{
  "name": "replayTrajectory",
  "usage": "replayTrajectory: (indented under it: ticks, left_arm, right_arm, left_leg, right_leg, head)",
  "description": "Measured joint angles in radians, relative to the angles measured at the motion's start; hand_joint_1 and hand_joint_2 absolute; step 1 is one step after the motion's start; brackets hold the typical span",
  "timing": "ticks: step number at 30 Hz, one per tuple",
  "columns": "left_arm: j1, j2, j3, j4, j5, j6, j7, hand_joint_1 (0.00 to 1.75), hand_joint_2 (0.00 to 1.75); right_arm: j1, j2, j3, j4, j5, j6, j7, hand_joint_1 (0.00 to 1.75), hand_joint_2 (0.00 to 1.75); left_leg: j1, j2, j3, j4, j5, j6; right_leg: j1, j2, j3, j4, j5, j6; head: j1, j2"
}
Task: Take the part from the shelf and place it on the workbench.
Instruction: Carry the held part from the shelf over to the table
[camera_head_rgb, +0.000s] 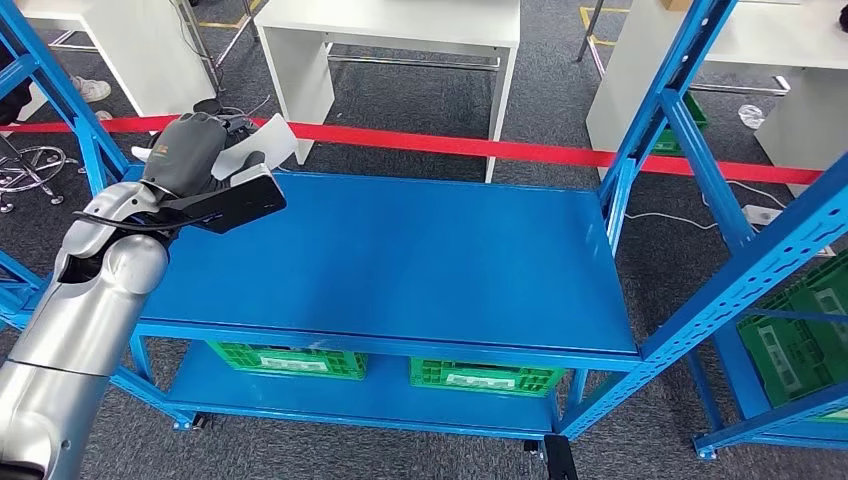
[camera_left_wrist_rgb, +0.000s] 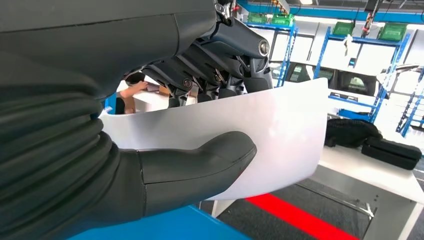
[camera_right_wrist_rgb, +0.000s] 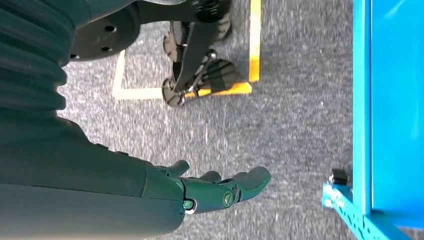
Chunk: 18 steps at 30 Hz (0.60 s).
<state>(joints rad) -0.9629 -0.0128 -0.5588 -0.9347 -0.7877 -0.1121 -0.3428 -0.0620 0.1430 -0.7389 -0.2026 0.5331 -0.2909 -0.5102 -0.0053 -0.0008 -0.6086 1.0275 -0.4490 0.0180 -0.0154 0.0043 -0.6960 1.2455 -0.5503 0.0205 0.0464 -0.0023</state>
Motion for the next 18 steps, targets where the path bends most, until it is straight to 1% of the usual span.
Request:
replayTrajectory:
  ticks: [1, 2, 3, 4, 5, 6, 7, 8, 9, 10, 11, 12, 13, 14, 15, 16, 17, 18]
  left_arm:
    - [-0.001, -0.003, 0.0, 0.004, 0.0, 0.002, 0.0, 1.43, 1.75]
    - [-0.002, -0.005, 0.0, 0.007, 0.0, 0.004, -0.001, 1.43, 1.75]
    - [-0.002, -0.008, 0.0, 0.01, 0.0, 0.006, -0.001, 1.43, 1.75]
    - [-0.003, -0.01, 0.0, 0.013, 0.0, 0.008, -0.001, 1.43, 1.75]
    - [-0.004, -0.012, 0.0, 0.016, 0.0, 0.01, -0.001, 1.43, 1.75]
    - [-0.003, -0.014, -0.001, 0.018, 0.0, 0.012, -0.001, 1.43, 1.75]
    - [-0.003, -0.016, -0.001, 0.02, 0.0, 0.013, -0.001, 1.43, 1.75]
    - [-0.003, -0.016, -0.001, 0.022, -0.001, 0.015, -0.001, 1.43, 1.75]
    - [-0.003, -0.017, -0.002, 0.023, -0.002, 0.016, -0.001, 1.43, 1.75]
    - [-0.003, -0.018, -0.002, 0.025, -0.002, 0.017, -0.001, 1.43, 1.75]
    - [-0.003, -0.019, -0.003, 0.027, -0.002, 0.017, -0.001, 1.43, 1.75]
    - [-0.002, -0.022, -0.004, 0.029, -0.002, 0.017, -0.001, 1.43, 1.75]
    - [-0.002, -0.025, -0.004, 0.031, -0.002, 0.017, 0.0, 1.43, 1.75]
    - [-0.001, -0.028, -0.005, 0.033, -0.002, 0.017, 0.0, 1.43, 1.75]
    - [-0.001, -0.031, -0.005, 0.035, -0.002, 0.017, 0.0, 1.43, 1.75]
    - [-0.001, -0.034, -0.006, 0.035, -0.002, 0.017, 0.001, 1.43, 1.75]
    - [-0.002, -0.036, -0.006, 0.035, -0.002, 0.018, 0.001, 1.43, 1.75]
    - [-0.002, -0.04, -0.006, 0.035, -0.002, 0.018, 0.001, 1.43, 1.75]
  right_arm:
    - [-0.001, -0.002, 0.0, 0.0, 0.002, -0.007, -0.003, 0.0, 1.75]
    - [-0.003, -0.004, 0.0, 0.0, 0.002, -0.011, -0.005, 0.0, 1.75]
    - [-0.005, -0.005, 0.0, -0.001, 0.002, -0.013, -0.007, 0.0, 1.75]
    - [-0.007, -0.006, 0.0, -0.001, 0.002, -0.013, -0.009, 0.0, 1.75]
    - [-0.007, -0.007, -0.002, -0.001, 0.001, -0.009, -0.01, 0.0, 1.75]
    - [-0.008, -0.008, -0.003, -0.001, -0.001, -0.005, -0.01, 0.0, 1.75]
    - [-0.008, -0.008, -0.006, -0.001, -0.002, 0.001, -0.01, 0.0, 1.75]
    - [-0.008, -0.009, -0.008, -0.001, -0.003, 0.007, -0.011, 0.0, 1.75]
    - [-0.008, -0.009, -0.01, -0.001, -0.003, 0.012, -0.01, 0.0, 1.75]
    - [-0.008, -0.009, -0.012, -0.001, -0.004, 0.017, -0.01, 0.0, 1.75]
    - [-0.008, -0.009, -0.013, -0.001, -0.006, 0.02, -0.009, 0.0, 1.75]
    - [-0.008, -0.009, -0.015, -0.001, -0.007, 0.022, -0.007, 0.0, 1.75]
    - [-0.008, -0.009, -0.016, -0.001, -0.008, 0.025, -0.007, 0.0, 1.75]
    - [-0.008, -0.009, -0.017, -0.001, -0.009, 0.026, -0.006, 0.0, 1.75]
    - [-0.008, -0.009, -0.018, -0.001, -0.01, 0.028, -0.006, 0.0, 1.75]
    - [-0.008, -0.009, -0.018, -0.001, -0.01, 0.029, -0.006, 0.0, 1.75]
    - [-0.008, -0.009, -0.018, -0.001, -0.01, 0.03, -0.006, 0.0, 1.75]
    - [-0.008, -0.009, -0.019, -0.001, -0.01, 0.03, -0.006, 0.0, 1.75]
  left_leg:
    - [-0.001, 0.0, -0.003, 0.003, 0.001, -0.001]
    - [-0.003, 0.001, -0.006, 0.006, 0.003, -0.004]
    - [-0.004, 0.001, -0.008, 0.007, 0.005, -0.008]
    - [-0.005, 0.002, -0.009, 0.007, 0.008, -0.012]
    - [-0.006, 0.002, -0.01, 0.005, 0.012, -0.018]
    - [-0.006, 0.002, -0.011, 0.003, 0.015, -0.024]
    - [-0.005, 0.001, -0.015, 0.006, 0.011, -0.03]
    - [-0.005, 0.0, -0.023, 0.022, -0.004, -0.035]
    - [-0.003, 0.0, -0.038, 0.059, -0.032, -0.041]
    - [0.0, -0.001, -0.061, 0.116, -0.07, -0.047]
    - [0.004, -0.001, -0.086, 0.185, -0.109, -0.053]
    - [0.007, -0.001, -0.107, 0.246, -0.138, -0.058]
    - [0.011, -0.001, -0.114, 0.28, -0.15, -0.061]
    - [0.014, -0.001, -0.1, 0.273, -0.143, -0.064]
    - [0.017, 0.0, -0.065, 0.225, -0.12, -0.067]
    - [0.02, 0.0, -0.018, 0.15, -0.093, -0.068]
    - [0.02, -0.001, 0.025, 0.079, -0.075, -0.068]
    - [0.019, -0.003, 0.053, 0.027, -0.063, -0.063]
  right_leg:
    - [0.004, 0.0, 0.045, -0.074, 0.02, -0.009]
    - [0.009, -0.001, 0.083, -0.137, 0.037, -0.018]
    - [0.013, -0.001, 0.106, -0.18, 0.047, -0.025]
    - [0.016, -0.002, 0.115, -0.199, 0.049, -0.032]
    - [0.018, -0.002, 0.113, -0.2, 0.055, -0.035]
    - [0.017, -0.002, 0.112, -0.203, 0.06, -0.04]
    - [0.014, -0.003, 0.111, -0.208, 0.066, -0.045]
    - [0.01, -0.004, 0.109, -0.213, 0.073, -0.051]
    - [0.007, -0.006, 0.106, -0.217, 0.08, -0.055]
    - [0.006, -0.007, 0.101, -0.218, 0.086, -0.058]
    - [0.006, -0.007, 0.094, -0.218, 0.09, -0.06]
    - [0.005, -0.008, 0.086, -0.217, 0.095, -0.06]
    - [0.004, -0.008, 0.079, -0.216, 0.1, -0.058]
    - [0.002, -0.008, 0.073, -0.214, 0.104, -0.055]
    - [-0.001, -0.008, 0.067, -0.212, 0.108, -0.051]
    - [-0.003, -0.007, 0.063, -0.21, 0.111, -0.047]
    - [-0.004, -0.007, 0.058, -0.207, 0.114, -0.041]
    - [-0.004, -0.006, 0.055, -0.206, 0.118, -0.034]
  head:
    - [0.0, 0.0]
    - [0.0, 0.0]
    - [-0.001, 0.0]
    - [-0.001, 0.0]
    - [-0.001, 0.0]
    - [-0.001, 0.0]
    - [-0.001, 0.0]
    - [-0.002, 0.0]
    - [-0.003, 0.0]
    - [-0.004, 0.0]
    - [-0.005, 0.0]
    - [-0.005, 0.0]
    - [-0.005, 0.0]
    - [-0.005, 0.0]
    - [-0.005, 0.0]
    - [-0.005, 0.0]
    - [-0.006, 0.0]
    - [-0.006, 0.0]
